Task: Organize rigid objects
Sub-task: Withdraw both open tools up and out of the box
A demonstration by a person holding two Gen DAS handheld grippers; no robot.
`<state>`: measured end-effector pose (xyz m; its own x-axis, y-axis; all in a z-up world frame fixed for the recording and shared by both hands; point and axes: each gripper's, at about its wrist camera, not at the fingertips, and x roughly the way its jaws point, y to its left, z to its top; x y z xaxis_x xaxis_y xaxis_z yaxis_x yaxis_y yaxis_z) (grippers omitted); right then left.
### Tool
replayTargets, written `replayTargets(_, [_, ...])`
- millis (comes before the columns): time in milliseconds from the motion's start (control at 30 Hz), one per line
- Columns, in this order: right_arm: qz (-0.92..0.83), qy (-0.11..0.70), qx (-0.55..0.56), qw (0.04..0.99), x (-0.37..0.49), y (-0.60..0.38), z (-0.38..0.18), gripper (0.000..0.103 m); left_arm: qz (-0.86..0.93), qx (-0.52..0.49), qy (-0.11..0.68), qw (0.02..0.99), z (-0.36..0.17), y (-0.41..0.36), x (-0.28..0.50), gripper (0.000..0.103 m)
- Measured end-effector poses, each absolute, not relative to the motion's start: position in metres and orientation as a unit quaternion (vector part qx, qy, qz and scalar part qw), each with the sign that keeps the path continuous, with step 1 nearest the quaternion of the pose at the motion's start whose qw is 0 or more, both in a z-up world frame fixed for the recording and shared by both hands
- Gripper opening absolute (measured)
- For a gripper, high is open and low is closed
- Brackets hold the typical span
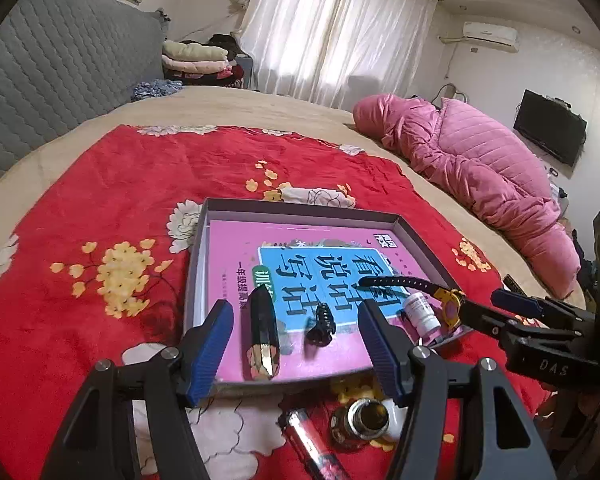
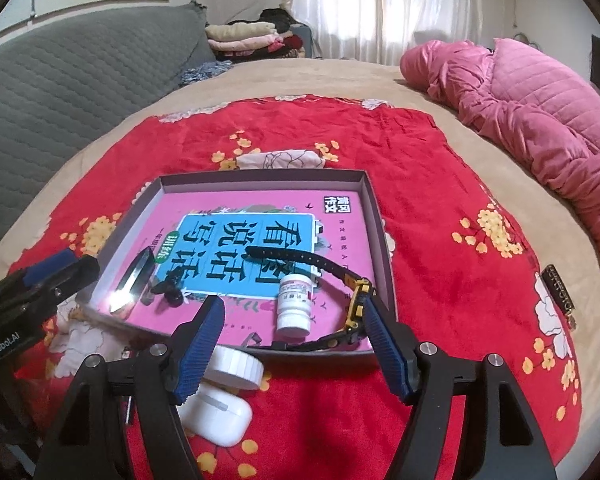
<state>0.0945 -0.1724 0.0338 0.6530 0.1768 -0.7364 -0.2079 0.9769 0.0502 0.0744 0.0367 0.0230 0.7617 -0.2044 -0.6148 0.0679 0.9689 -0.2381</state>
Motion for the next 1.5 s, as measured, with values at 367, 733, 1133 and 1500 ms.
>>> replayTargets(367, [0.125, 0.387, -0.001, 0.914, 0.081, -0.176, 0.047, 0.074, -0.054, -0.098, 0.337, 0.935, 0.037, 0.028, 0.053, 0.064])
replayTargets(733, [0.135, 0.376, 0.002, 0.917, 0.066, -0.176, 0.054, 0.074, -0.055, -0.073, 0.346, 0.934, 0.043, 0.012, 0.036, 0.064])
replayTargets(1133, [0.137, 0.368, 0.001, 0.920, 0.058, -0.177, 0.061, 0.075, -0.049, -0.072, 0.350, 0.933, 0.046, 0.015, 0.024, 0.064])
replayTargets(1500, [0.139, 0.366, 0.004, 0.920, 0.048, -0.182, 0.066, 0.075, -0.059, -0.071, 0.366, 0.926, 0.045, 0.011, 0.015, 0.064])
